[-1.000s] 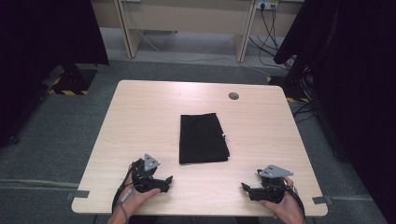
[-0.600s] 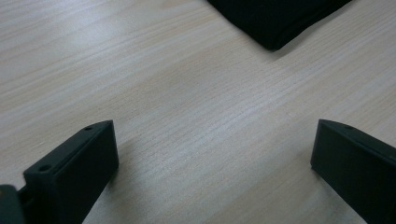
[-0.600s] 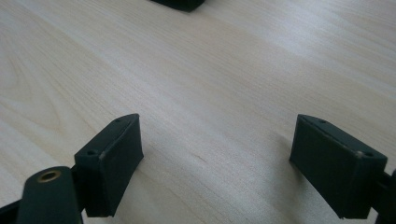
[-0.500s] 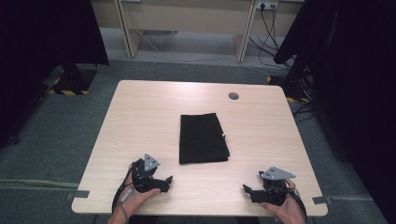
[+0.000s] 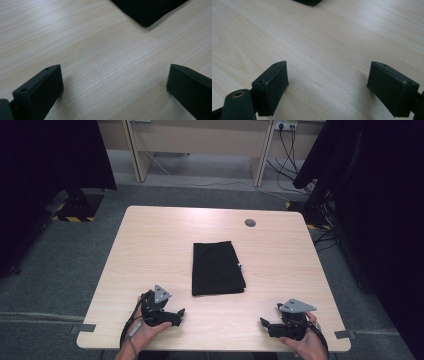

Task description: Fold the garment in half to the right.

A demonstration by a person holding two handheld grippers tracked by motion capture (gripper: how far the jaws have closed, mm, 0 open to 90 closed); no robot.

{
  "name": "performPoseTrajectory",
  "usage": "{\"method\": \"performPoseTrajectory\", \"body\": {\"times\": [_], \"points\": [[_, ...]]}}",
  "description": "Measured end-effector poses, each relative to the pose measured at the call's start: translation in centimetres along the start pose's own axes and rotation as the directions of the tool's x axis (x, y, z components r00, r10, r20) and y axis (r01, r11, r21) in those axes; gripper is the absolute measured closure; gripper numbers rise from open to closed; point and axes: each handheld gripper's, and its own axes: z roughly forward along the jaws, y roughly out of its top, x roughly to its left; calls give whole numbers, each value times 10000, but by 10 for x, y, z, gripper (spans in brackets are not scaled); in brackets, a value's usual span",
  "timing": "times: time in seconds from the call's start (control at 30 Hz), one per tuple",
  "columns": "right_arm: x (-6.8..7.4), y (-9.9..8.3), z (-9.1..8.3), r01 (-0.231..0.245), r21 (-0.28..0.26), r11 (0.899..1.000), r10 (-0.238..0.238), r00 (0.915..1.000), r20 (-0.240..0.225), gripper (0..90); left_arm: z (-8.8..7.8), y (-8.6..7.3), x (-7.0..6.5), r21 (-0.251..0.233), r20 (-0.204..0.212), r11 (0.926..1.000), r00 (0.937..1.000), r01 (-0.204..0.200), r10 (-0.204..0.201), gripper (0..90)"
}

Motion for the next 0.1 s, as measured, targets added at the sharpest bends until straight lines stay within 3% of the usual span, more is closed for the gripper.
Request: {"method": "performPoseTrajectory", "body": {"times": [0.1], "points": [[0,0,0,-6,4,10000,6,10000,7,171,0,0,0,-2,1,10000,10000,3,-3,0]]}}
